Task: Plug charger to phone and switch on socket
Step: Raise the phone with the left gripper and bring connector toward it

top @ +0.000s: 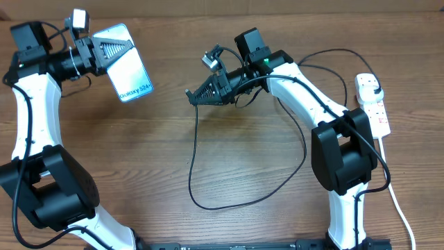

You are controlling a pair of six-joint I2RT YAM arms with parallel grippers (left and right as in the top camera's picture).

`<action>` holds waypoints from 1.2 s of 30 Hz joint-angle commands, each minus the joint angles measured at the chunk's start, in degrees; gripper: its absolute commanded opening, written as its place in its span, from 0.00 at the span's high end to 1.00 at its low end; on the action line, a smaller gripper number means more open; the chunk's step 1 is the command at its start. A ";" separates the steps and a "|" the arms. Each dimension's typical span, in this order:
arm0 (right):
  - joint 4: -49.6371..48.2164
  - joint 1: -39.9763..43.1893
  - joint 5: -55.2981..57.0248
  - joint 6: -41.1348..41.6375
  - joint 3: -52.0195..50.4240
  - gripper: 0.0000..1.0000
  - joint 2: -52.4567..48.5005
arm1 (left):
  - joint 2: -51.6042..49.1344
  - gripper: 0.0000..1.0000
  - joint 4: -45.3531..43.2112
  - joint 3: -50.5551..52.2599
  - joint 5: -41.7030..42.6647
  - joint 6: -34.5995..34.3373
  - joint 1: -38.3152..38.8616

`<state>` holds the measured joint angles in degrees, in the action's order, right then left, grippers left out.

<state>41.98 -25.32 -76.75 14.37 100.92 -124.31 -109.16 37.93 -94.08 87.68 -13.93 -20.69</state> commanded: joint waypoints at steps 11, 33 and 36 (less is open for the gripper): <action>-24.35 -0.07 -9.57 23.30 1.49 0.96 0.55 | 1.68 0.96 -44.57 -0.94 -13.75 -51.30 5.99; -76.65 -0.07 -8.96 66.97 1.49 0.96 0.55 | 1.68 0.96 -51.12 -0.94 -21.00 -63.41 8.76; -76.67 -0.07 -7.89 67.95 1.49 0.96 0.55 | 1.68 0.96 -51.10 -0.94 -20.90 -63.43 8.76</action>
<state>-34.48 -25.32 -86.26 80.23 101.51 -124.36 -109.19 -12.67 -93.78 67.57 -74.89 -11.73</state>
